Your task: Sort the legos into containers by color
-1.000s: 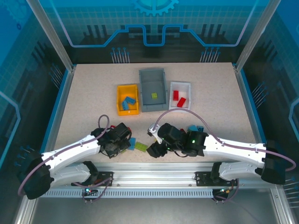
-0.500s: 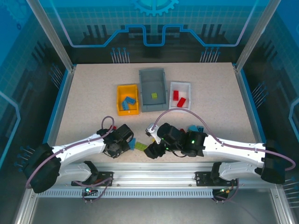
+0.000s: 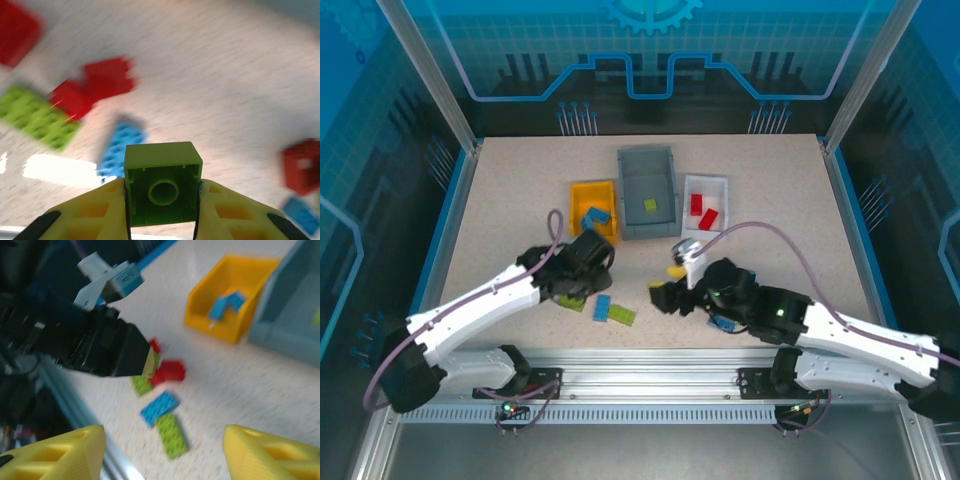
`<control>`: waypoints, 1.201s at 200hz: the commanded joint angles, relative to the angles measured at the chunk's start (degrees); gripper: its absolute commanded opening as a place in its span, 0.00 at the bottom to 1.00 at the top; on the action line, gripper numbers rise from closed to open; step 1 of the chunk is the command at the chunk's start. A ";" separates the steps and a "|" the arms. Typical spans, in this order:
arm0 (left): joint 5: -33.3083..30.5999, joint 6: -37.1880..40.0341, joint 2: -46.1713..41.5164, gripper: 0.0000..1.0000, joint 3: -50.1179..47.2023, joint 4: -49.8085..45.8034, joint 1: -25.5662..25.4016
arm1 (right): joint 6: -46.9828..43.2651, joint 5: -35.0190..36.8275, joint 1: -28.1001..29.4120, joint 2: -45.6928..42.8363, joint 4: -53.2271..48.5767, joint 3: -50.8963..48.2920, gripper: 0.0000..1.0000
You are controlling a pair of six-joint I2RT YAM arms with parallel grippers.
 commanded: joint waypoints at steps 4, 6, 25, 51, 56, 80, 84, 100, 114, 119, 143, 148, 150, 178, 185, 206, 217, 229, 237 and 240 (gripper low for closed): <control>-1.75 11.99 10.73 0.30 13.39 -1.60 0.32 | 2.22 8.46 -5.72 -3.59 7.67 -1.74 0.65; -1.65 12.58 11.74 0.30 14.64 -1.52 0.41 | 2.29 8.48 -6.27 -3.73 7.73 -1.69 0.65; -1.68 16.76 20.94 0.31 25.45 -1.51 1.57 | 2.91 6.65 -12.46 -4.18 6.77 -0.13 0.65; -0.18 20.54 32.67 0.31 37.85 -0.53 3.80 | 4.21 2.33 -19.18 -3.85 6.75 0.96 0.66; -0.37 21.27 34.94 0.31 40.12 -0.72 4.22 | 4.62 1.74 -20.04 -3.67 6.52 1.16 0.66; -0.22 23.42 45.48 0.31 51.29 -3.99 6.42 | 5.39 0.47 -21.63 -3.39 6.52 1.34 0.66; -0.25 23.75 47.04 0.31 52.89 -4.62 6.76 | 5.53 0.36 -21.71 -3.39 6.52 1.24 0.66; -1.26 24.44 51.62 0.32 57.16 -6.16 7.62 | 5.96 0.04 -21.86 -3.31 6.09 0.98 0.66; -1.38 24.54 54.18 0.34 58.09 -5.88 8.62 | 6.48 -0.44 -21.86 -3.39 5.84 0.50 0.66; -1.34 24.43 54.88 0.35 58.23 -5.88 8.97 | 6.66 -0.60 -21.90 -3.39 5.66 0.38 0.66; -0.87 24.65 56.75 0.39 57.53 -4.47 10.28 | 7.24 -1.24 -21.91 -3.74 5.08 -0.32 0.66; -0.64 24.76 56.90 0.41 57.38 -4.07 10.47 | 7.32 -1.31 -21.92 -3.83 4.97 -0.38 0.66; -0.54 24.72 56.96 0.41 57.36 -3.94 10.46 | 7.33 -1.28 -21.88 -3.83 4.90 -0.41 0.66; 1.32 25.52 56.60 0.54 57.27 -2.65 10.48 | 7.58 -1.98 -21.90 -3.89 3.81 -0.99 0.66; 1.45 25.68 56.15 0.57 57.32 -2.63 10.39 | 7.64 -2.18 -21.84 -3.92 3.59 -1.18 0.66; 1.29 25.56 53.96 0.58 57.21 -3.39 10.26 | 8.12 -2.04 -21.93 -4.21 2.21 -1.54 0.67; 1.11 25.23 51.93 0.58 56.50 -3.35 10.14 | 8.21 -1.53 -21.84 -4.60 1.18 -1.43 0.67; 0.81 24.86 48.82 0.57 54.98 -2.45 9.86 | 8.28 -0.54 -21.96 -5.12 -0.42 -1.21 0.67; 0.55 24.61 46.39 0.57 53.66 -1.71 9.47 | 8.21 0.47 -21.96 -5.35 -1.89 -0.83 0.66; 0.44 24.59 45.42 0.57 53.15 -1.39 9.37 | 8.21 0.91 -21.97 -5.40 -2.53 -0.50 0.66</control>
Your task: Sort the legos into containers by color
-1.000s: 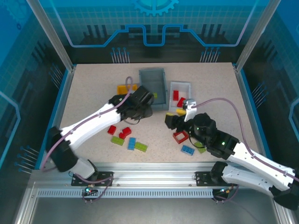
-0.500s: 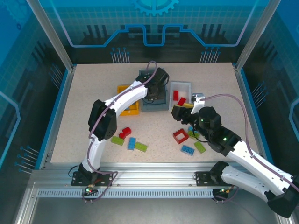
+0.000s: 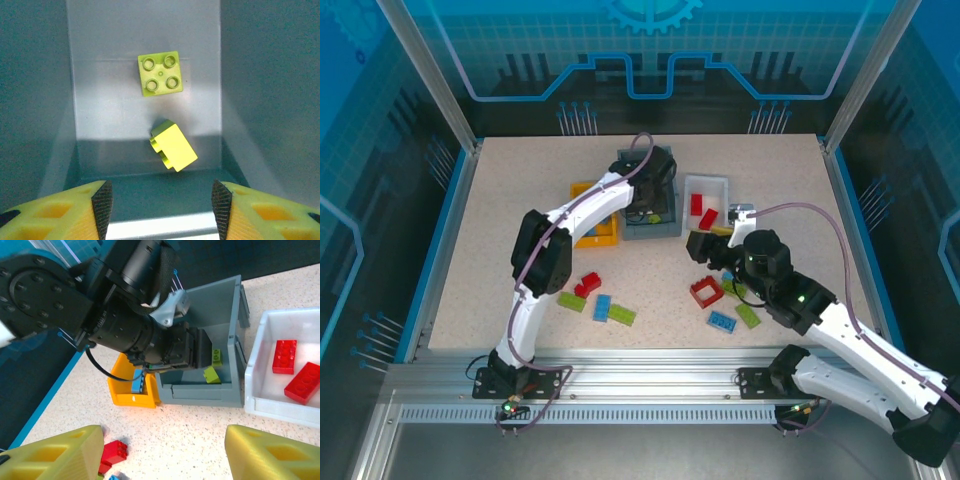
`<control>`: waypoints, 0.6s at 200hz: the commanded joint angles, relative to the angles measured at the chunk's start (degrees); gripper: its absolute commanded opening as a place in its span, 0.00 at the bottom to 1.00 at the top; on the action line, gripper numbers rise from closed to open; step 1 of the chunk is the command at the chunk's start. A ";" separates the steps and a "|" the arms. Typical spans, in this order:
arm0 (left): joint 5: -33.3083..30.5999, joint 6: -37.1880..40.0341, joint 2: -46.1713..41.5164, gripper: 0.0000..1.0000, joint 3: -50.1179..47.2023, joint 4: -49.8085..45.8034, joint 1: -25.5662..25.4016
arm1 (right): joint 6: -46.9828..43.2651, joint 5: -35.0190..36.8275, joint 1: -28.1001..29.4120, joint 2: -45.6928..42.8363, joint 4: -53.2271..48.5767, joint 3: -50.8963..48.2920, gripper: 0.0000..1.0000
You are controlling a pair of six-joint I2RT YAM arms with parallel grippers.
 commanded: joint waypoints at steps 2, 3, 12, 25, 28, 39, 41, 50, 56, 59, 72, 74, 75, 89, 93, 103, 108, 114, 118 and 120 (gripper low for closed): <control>-0.09 0.04 -10.13 0.57 -2.59 1.12 -0.99 | 0.82 2.43 -0.82 -1.67 -4.39 0.45 0.66; -0.11 0.00 -10.45 0.57 -2.74 1.16 -1.02 | 0.79 2.61 -0.78 -1.69 -4.58 0.58 0.66; -0.35 0.10 -13.43 0.57 -4.45 2.03 -1.62 | 0.67 3.71 -0.77 -1.72 -6.54 1.43 0.66; -0.85 0.83 -18.14 0.57 -7.22 3.69 -2.77 | 0.24 4.64 -0.88 -1.62 -8.66 2.74 0.66; -1.00 1.05 -19.35 0.58 -8.08 4.20 -3.13 | 0.11 4.87 -0.91 -1.54 -9.21 3.07 0.66; -1.31 1.91 -23.65 0.58 -11.13 5.86 -4.23 | -0.10 5.64 -1.14 -0.91 -11.64 4.51 0.65; -1.21 2.07 -24.54 0.58 -11.54 6.15 -4.41 | -0.12 5.68 -1.17 -0.76 -12.24 4.92 0.65; -0.56 2.41 -28.59 0.58 -14.87 7.88 -5.23 | -0.55 5.70 -1.53 -0.01 -14.37 6.36 0.65; 0.08 2.42 -31.40 0.58 -17.21 9.18 -5.69 | -0.80 5.61 -1.64 0.49 -15.79 7.26 0.65; 0.52 2.44 -32.80 0.58 -18.42 9.86 -5.89 | -0.90 5.69 -1.71 0.83 -16.50 7.61 0.65; 2.10 2.15 -39.37 0.59 -24.45 12.83 -7.08 | -1.37 5.72 -1.87 2.52 -20.28 9.68 0.64; 2.26 2.15 -40.36 0.59 -25.41 13.29 -7.26 | -1.45 5.64 -1.92 2.89 -20.97 10.04 0.64; 2.34 2.15 -40.86 0.58 -25.66 13.53 -7.40 | -1.53 5.58 -1.95 3.10 -21.26 10.16 0.64; 5.09 2.04 -48.03 0.59 -32.35 16.93 -9.06 | -2.34 4.16 -1.96 6.50 -27.17 12.37 0.61; 6.17 1.79 -49.75 0.58 -34.04 17.82 -9.40 | -2.52 3.51 -1.95 7.64 -28.64 12.75 0.60; 8.86 0.68 -53.51 0.58 -38.99 19.61 -10.21 | -2.82 1.43 -1.86 10.45 -31.59 12.78 0.55; 9.88 -0.09 -55.23 0.57 -41.13 20.08 -10.56 | -2.92 0.06 -1.65 11.92 -32.71 12.58 0.53; 11.04 -0.91 -57.06 0.57 -43.56 20.46 -10.95 | -3.06 -1.41 -1.34 13.75 -33.75 12.18 0.49; 11.76 -1.71 -58.19 0.56 -45.17 20.64 -11.23 | -3.31 -2.32 -0.95 14.93 -34.05 11.75 0.47; 12.06 -2.00 -58.68 0.56 -46.00 20.74 -11.37 | -3.47 -2.81 -0.66 15.64 -34.11 11.55 0.46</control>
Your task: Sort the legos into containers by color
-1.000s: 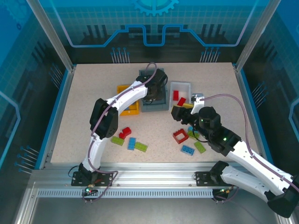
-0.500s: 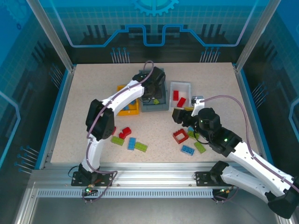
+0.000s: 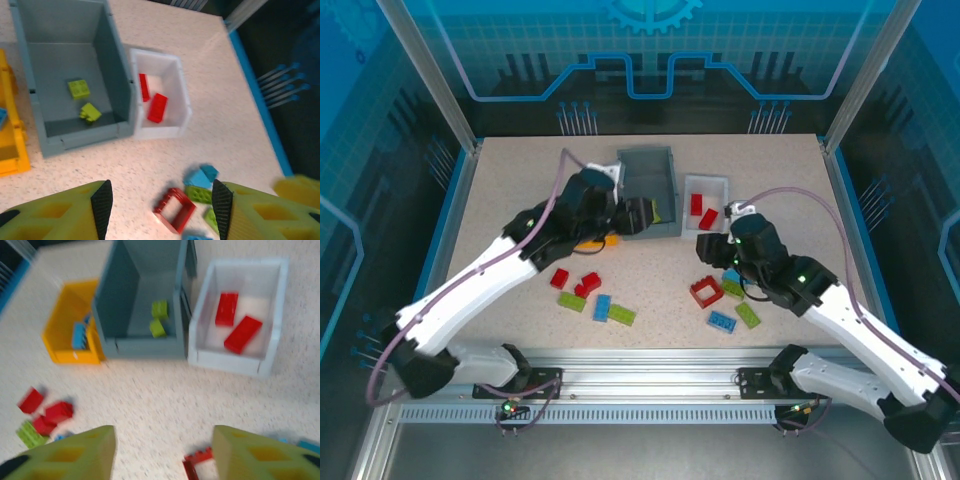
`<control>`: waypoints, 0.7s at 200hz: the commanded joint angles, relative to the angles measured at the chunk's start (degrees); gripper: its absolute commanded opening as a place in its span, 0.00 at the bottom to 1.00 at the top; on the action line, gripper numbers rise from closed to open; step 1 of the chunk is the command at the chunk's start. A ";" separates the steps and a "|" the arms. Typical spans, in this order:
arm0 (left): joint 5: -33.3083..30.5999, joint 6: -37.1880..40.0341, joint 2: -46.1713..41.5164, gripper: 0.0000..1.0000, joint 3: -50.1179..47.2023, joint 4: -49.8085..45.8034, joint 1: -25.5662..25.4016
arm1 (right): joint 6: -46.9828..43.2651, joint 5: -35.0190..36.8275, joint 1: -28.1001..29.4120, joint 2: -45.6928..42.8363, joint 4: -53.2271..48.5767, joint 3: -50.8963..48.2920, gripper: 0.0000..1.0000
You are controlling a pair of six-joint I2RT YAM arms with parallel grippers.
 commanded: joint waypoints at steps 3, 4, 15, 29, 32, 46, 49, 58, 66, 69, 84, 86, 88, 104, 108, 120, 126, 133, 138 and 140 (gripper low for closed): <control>7.08 -3.45 -5.47 0.56 -9.57 4.31 -1.76 | -1.54 -5.63 0.94 6.87 -10.44 -0.95 0.45; 7.19 -3.61 -5.75 0.56 -9.75 4.36 -1.83 | -1.62 -5.78 1.03 7.27 -10.47 -1.06 0.45; 7.91 -5.47 -8.55 0.55 -14.15 5.25 -2.92 | -2.38 -6.45 2.79 10.62 -10.95 -1.75 0.43; 7.83 -7.78 -12.08 0.54 -18.96 6.52 -3.97 | -3.61 -6.59 4.87 15.61 -10.75 -2.31 0.41; 7.89 -8.31 -12.77 0.54 -19.80 6.75 -4.07 | -3.72 -6.58 4.98 16.76 -10.83 -2.25 0.41; 8.14 -10.25 -15.22 0.54 -23.05 7.57 -4.27 | -4.01 -6.12 5.62 21.65 -11.24 -1.67 0.39; 8.11 -10.42 -15.68 0.55 -23.64 7.76 -4.27 | -3.98 -5.76 5.73 22.59 -11.32 -1.62 0.39; 8.10 -11.17 -16.74 0.54 -24.94 8.09 -4.39 | -4.49 -5.23 5.81 24.79 -10.89 -1.40 0.39; 8.24 -11.59 -17.46 0.54 -25.62 8.29 -4.57 | -4.86 -4.86 5.74 26.55 -10.56 -1.20 0.39; 8.36 -11.72 -17.61 0.54 -25.85 8.40 -4.58 | -4.95 -4.66 5.74 27.13 -10.51 -1.12 0.38; 8.57 -12.01 -18.63 0.55 -26.60 8.74 -5.01 | -5.62 -4.33 5.56 30.34 -10.43 -0.31 0.37; 8.64 -12.12 -18.78 0.55 -26.67 8.85 -5.04 | -5.71 -4.35 5.57 30.83 -10.46 -0.23 0.37; 8.70 -12.12 -18.95 0.55 -26.82 8.97 -5.09 | -5.80 -4.35 5.60 31.14 -10.47 -0.12 0.37; 8.97 -12.51 -20.24 0.56 -27.77 10.03 -5.57 | -5.88 -4.01 5.67 33.56 -9.99 0.23 0.35; 8.92 -12.71 -20.52 0.56 -28.08 10.12 -5.71 | -5.88 -3.59 5.61 34.01 -9.97 0.23 0.35; 9.06 -13.20 -21.35 0.56 -28.66 10.19 -5.67 | -5.93 -2.49 5.54 35.12 -9.84 0.38 0.33; 9.07 -13.34 -21.77 0.56 -28.89 10.11 -5.75 | -6.07 -2.14 5.52 35.49 -9.65 0.49 0.32; 9.15 -13.49 -22.13 0.56 -29.17 10.03 -5.73 | -6.17 -1.91 5.39 35.91 -9.37 0.55 0.31; 9.06 -13.61 -22.26 0.56 -29.26 9.90 -5.79 | -6.28 -1.89 5.34 36.16 -9.07 0.63 0.30; 9.02 -13.62 -22.35 0.56 -29.34 9.85 -5.76 | -6.36 -1.81 5.32 36.21 -8.91 0.62 0.30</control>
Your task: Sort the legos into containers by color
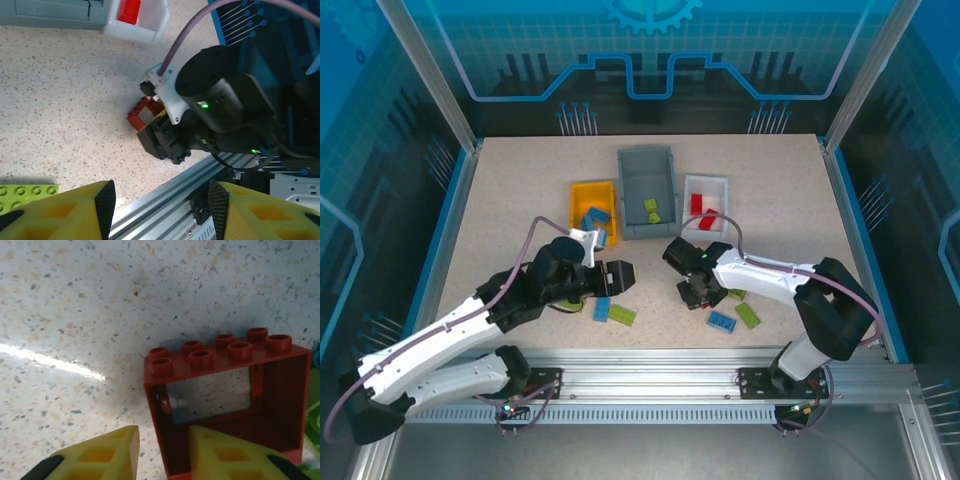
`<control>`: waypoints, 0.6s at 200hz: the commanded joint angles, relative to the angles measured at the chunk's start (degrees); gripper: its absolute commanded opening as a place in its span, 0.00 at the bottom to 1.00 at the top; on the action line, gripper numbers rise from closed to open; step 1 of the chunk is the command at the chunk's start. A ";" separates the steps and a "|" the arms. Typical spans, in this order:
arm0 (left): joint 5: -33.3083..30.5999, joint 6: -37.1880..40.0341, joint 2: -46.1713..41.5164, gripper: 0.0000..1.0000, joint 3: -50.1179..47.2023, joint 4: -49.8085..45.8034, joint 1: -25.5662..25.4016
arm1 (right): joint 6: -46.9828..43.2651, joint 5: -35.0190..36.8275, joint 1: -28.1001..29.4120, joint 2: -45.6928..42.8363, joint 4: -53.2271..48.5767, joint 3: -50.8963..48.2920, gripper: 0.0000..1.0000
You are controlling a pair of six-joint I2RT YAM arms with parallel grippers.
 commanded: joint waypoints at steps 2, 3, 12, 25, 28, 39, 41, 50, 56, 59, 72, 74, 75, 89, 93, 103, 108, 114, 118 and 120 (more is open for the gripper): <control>1.21 -1.64 -1.58 0.56 -1.51 1.31 -0.40 | -1.15 1.87 -0.08 1.39 -0.19 1.95 0.29; 1.21 -1.64 -1.55 0.56 -1.55 1.31 -0.40 | -1.18 1.91 -0.13 1.47 -0.16 2.00 0.29; 1.20 -1.73 -1.72 0.56 -1.75 1.30 -0.49 | -1.32 1.98 -0.12 1.97 0.32 2.26 0.26; 1.11 -1.86 -1.70 0.56 -1.88 1.27 -0.49 | -1.48 1.92 -0.12 2.56 0.93 2.64 0.21; 1.11 -1.76 -1.68 0.56 -1.93 1.34 -0.53 | -1.54 1.84 -0.16 2.73 1.07 2.76 0.21; 1.12 -1.73 -1.65 0.55 -2.00 1.55 -0.49 | -1.65 1.72 -0.09 3.23 1.60 3.17 0.16; 1.11 -1.77 -1.69 0.56 -1.99 1.59 -0.53 | -1.73 1.70 -0.08 3.28 1.69 3.25 0.16; 1.05 -1.75 -1.61 0.56 -2.07 1.71 -0.49 | -1.74 1.62 -0.09 3.53 1.76 3.60 0.13; 1.03 -1.73 -1.57 0.56 -2.11 1.71 -0.49 | -1.79 1.76 -0.08 3.57 1.73 3.87 0.11; 1.02 -1.66 -1.60 0.55 -2.04 1.68 -0.51 | -1.74 1.82 -0.12 3.57 1.72 4.01 0.11; 0.94 -1.64 -1.62 0.56 -2.05 1.66 -0.49 | -1.57 2.45 0.09 2.55 1.22 4.65 0.07; 0.94 -1.64 -1.61 0.56 -1.99 1.66 -0.45 | -1.55 2.54 0.14 2.23 1.06 4.79 0.06; 0.89 -1.60 -1.61 0.56 -1.96 1.62 -0.47 | -1.51 2.64 0.16 2.11 1.00 4.82 0.06; 0.58 -1.60 -1.57 0.56 -1.58 1.64 -0.57 | -0.98 3.54 0.17 -0.86 -0.29 6.10 0.03; 0.50 -1.50 -1.50 0.56 -1.43 1.70 -0.62 | -0.87 3.91 0.12 -1.83 -0.92 6.75 0.03; 0.07 -1.15 -1.24 0.56 -0.73 1.93 -0.58 | -0.60 4.58 -0.43 -4.22 -2.26 8.67 0.01; -0.22 -0.85 -1.02 0.55 -0.35 2.00 -0.58 | -0.63 4.59 -1.02 -5.24 -2.76 9.80 0.01; -0.53 -0.55 -0.59 0.56 0.30 2.23 -0.59 | -0.83 4.30 -2.04 -6.25 -3.09 11.21 0.01; -0.78 -0.28 -0.20 0.56 0.85 2.42 -0.59 | -1.09 3.91 -2.82 -6.71 -3.18 12.26 0.01; -0.86 -0.11 0.08 0.56 1.11 2.49 -0.58 | -1.17 3.67 -3.36 -6.89 -3.13 12.84 0.00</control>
